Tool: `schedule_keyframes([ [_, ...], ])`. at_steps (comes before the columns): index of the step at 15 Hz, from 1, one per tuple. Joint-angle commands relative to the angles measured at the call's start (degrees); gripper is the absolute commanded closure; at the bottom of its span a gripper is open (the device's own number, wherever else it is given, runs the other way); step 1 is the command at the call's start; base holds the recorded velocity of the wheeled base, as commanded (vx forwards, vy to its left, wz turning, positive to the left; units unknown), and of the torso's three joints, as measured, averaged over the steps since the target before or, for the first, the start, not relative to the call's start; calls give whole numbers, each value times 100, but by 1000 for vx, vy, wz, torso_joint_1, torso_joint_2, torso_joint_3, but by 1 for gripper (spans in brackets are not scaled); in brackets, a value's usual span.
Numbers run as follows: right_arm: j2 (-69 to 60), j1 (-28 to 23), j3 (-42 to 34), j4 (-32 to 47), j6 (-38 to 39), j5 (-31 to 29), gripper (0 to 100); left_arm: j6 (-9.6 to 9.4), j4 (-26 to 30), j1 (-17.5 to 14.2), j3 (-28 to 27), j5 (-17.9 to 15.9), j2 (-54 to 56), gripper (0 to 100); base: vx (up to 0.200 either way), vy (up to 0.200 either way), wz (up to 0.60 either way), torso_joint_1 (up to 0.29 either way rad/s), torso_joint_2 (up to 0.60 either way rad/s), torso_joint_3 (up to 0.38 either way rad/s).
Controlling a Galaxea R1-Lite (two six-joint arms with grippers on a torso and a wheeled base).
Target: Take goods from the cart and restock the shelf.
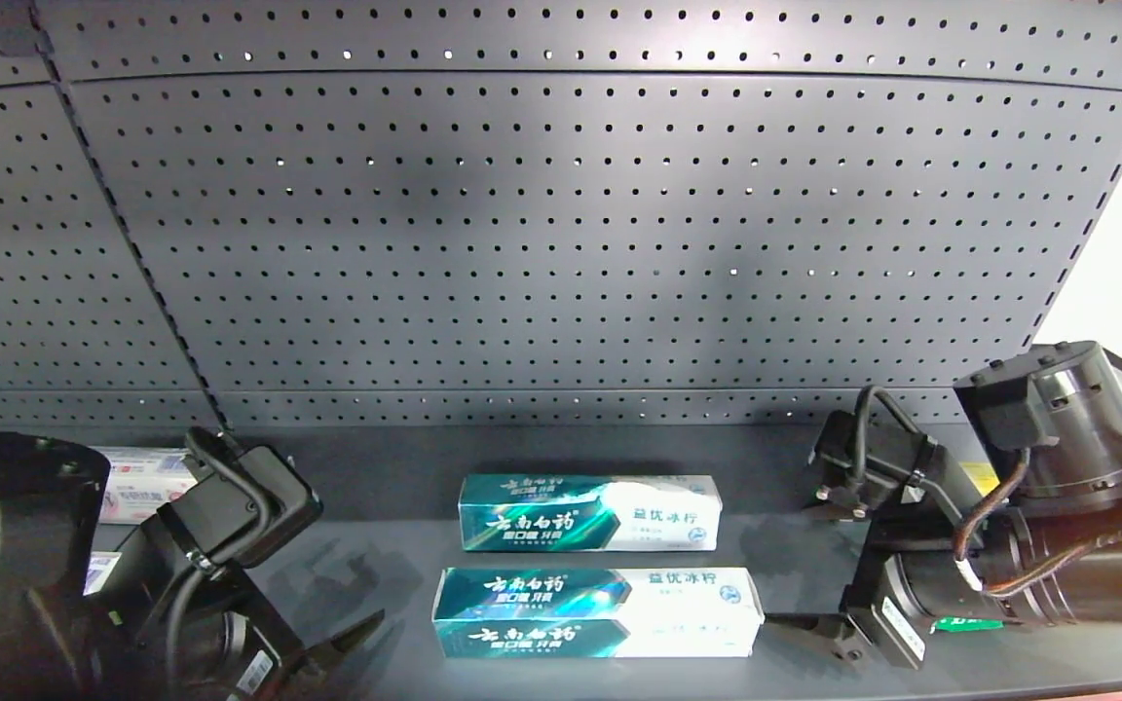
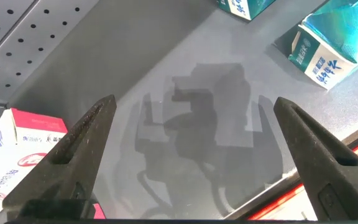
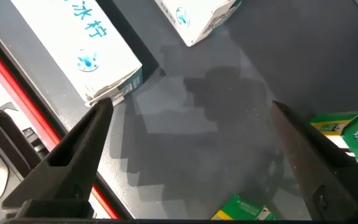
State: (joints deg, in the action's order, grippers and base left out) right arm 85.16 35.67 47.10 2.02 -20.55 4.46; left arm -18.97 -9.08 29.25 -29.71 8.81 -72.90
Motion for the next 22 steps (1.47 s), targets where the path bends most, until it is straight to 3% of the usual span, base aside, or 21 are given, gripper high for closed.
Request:
schedule_keyframes([
  [1, 9, 1, 0, 0, -1, 11, 0, -2, -6, 2, 0, 6, -5, 0, 0, 0, 0, 0, 0, 0],
  [12, -466, -34, -219, -9, -1, 11, 0, 25, 3, -15, 70, 6, 118, 0, 0, 0, 0, 0, 0, 0],
  [14, -764, -166, -158, -79, 7, 20, 0, 42, 3, -147, 158, 6, 364, 0, 0, 0, 0, 0, 0, 0],
  [19, -1670, -640, -360, -317, 16, 11, 0, 42, 29, -1026, 396, -2, 1287, 0, 0, 0, 0, 0, 0, 0],
  [22, -2944, -1220, -1168, -264, 280, 11, 0, 42, 38, -1896, 747, -126, 2113, 0, 0, 0, 0, 0, 0, 0],
])
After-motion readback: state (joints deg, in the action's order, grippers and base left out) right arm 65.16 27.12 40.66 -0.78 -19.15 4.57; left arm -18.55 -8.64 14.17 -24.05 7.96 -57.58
